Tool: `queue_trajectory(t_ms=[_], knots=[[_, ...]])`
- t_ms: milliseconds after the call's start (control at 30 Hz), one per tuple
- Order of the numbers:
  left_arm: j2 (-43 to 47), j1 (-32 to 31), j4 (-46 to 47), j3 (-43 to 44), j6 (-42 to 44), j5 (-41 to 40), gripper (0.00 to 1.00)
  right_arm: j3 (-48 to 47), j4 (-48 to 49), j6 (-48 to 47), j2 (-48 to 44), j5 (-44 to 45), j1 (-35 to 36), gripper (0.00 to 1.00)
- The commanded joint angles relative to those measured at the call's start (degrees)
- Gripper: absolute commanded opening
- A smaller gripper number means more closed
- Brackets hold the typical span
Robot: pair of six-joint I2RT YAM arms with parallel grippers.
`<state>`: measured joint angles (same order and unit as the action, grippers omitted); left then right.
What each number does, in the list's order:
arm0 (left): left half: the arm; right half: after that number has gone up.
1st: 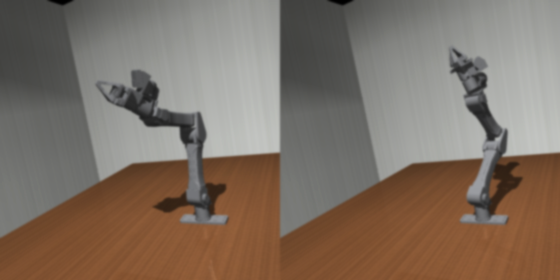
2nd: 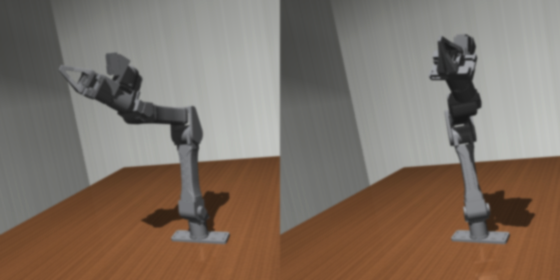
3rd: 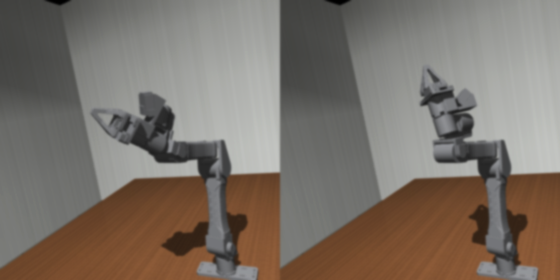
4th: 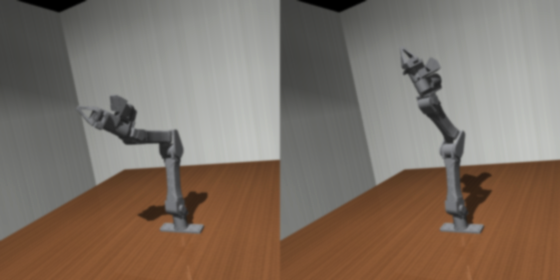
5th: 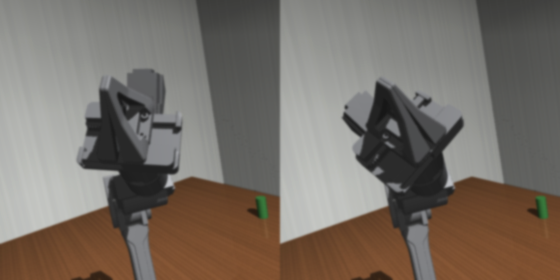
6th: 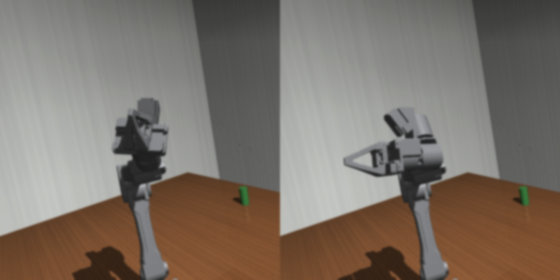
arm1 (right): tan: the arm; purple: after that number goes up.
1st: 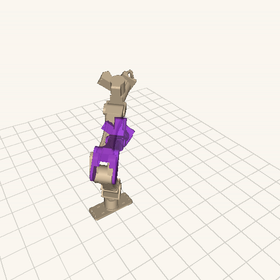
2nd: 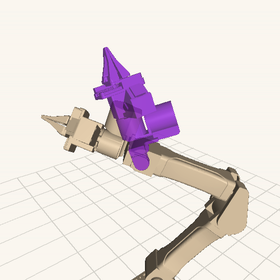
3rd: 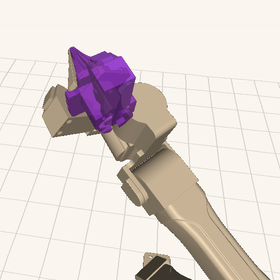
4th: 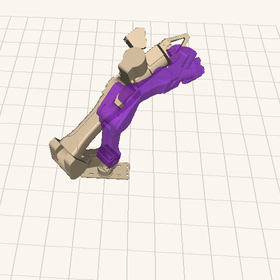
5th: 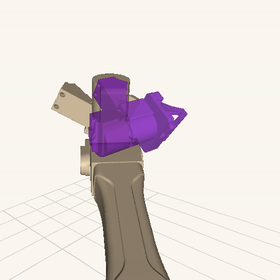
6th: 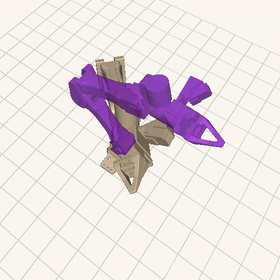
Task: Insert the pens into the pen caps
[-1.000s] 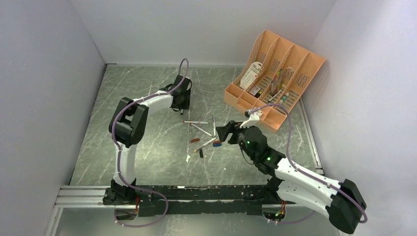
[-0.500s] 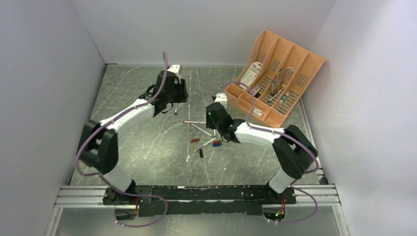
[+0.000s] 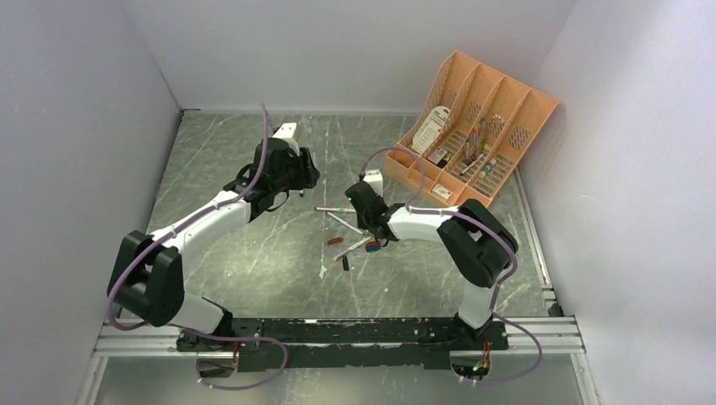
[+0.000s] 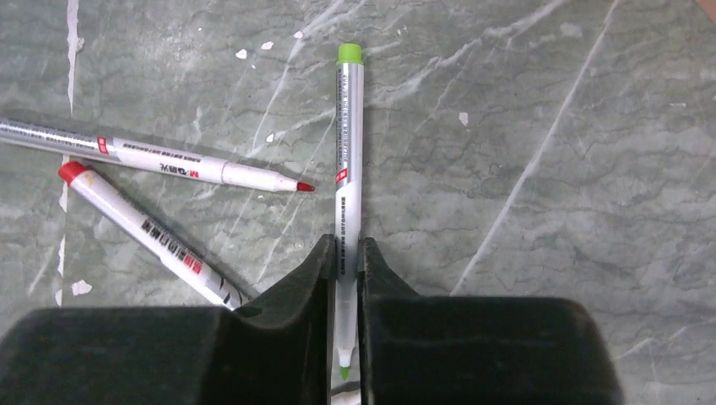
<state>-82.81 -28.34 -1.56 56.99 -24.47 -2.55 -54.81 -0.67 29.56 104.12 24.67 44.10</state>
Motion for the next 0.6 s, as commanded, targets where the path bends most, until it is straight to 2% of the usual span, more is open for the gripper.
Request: queue_trajectory(t_ms=[0, 167, 300, 400, 467, 567], knots=[[0.31, -0.22, 3.24, -0.68, -1.79, 3.93, 0.58, 0.09, -3.07, 0.62, 1.89, 1.08, -0.26, 0.0], [0.66, -0.13, 4.1, -0.31, -2.51, 8.54, 0.61, 2.16, -1.51, -1.42, -4.8, 6.39, 0.48, 0.0], [0.7, 1.19, 9.68, -1.06, -4.27, 21.06, 0.66, 6.84, 3.09, -7.52, -15.64, 10.16, 3.72, 0.0], [-2.41, 3.63, 10.95, 0.63, -7.88, 31.86, 0.68, 11.65, 7.89, -12.77, -24.23, 4.53, 5.44, 0.0], [-4.23, 5.25, 17.62, -0.44, -14.34, 41.24, 0.7, 15.68, 11.93, -15.65, -30.11, -0.91, 6.61, 0.0], [-6.17, 6.09, 28.87, -2.08, -22.57, 48.49, 0.71, 19.54, 14.43, -17.13, -37.01, -8.04, 7.16, 0.0]])
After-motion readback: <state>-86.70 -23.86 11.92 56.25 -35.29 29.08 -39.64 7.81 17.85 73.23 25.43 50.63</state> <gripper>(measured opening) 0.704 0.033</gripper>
